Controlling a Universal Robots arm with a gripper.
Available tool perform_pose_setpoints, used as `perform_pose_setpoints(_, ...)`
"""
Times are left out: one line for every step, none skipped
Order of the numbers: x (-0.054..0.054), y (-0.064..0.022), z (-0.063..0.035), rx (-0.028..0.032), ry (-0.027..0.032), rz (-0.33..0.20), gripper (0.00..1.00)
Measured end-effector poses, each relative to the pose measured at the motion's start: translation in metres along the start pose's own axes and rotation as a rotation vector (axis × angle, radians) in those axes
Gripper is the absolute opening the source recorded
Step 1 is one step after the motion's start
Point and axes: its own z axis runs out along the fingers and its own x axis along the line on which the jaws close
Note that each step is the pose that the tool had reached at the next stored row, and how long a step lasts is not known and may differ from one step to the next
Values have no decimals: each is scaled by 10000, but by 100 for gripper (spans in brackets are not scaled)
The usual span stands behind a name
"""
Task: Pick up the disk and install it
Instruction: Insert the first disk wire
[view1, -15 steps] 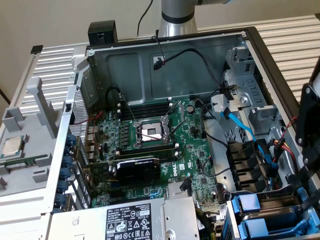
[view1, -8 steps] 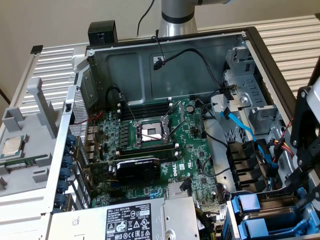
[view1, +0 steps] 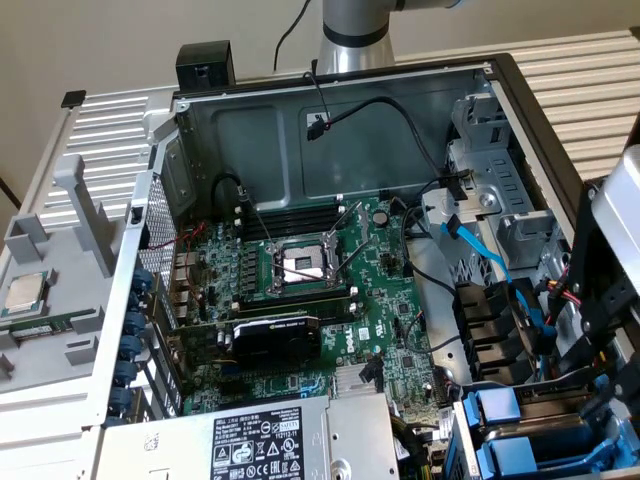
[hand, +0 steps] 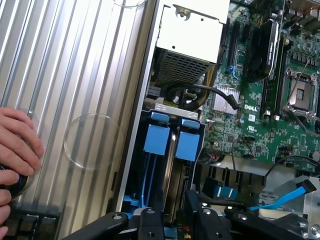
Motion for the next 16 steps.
perform_pose_setpoints(-15,-4,4,0,-1,-2,32)
perform_pose_setpoints(-21,-5,9,1,-7,-3,32)
perform_pose_setpoints(-22,-6,15,2,-13,-2,32)
perform_pose_setpoints(-22,-6,19,3,-17,-3,32)
perform_pose_setpoints(-20,-9,25,4,-20,-2,32)
perform_pose_setpoints(-20,-10,30,4,-24,-2,32)
perform_pose_setpoints(-20,-13,35,4,-26,-2,32)
perform_pose_setpoints(-20,-15,39,5,-28,-3,32)
perform_pose_setpoints(-21,-16,43,6,-31,-4,32)
perform_pose_setpoints(-22,-18,46,6,-32,-4,32)
perform_pose_setpoints(-24,-20,50,6,-34,-4,32)
perform_pose_setpoints(-26,-23,52,6,-33,-3,32)
perform_pose_setpoints(-27,-27,53,6,-33,-5,32)
perform_pose_setpoints(-27,-31,53,6,-32,-5,32)
perform_pose_setpoints(-26,-38,51,5,-30,-4,32)
perform_pose_setpoints(-25,-47,50,5,-31,-4,32)
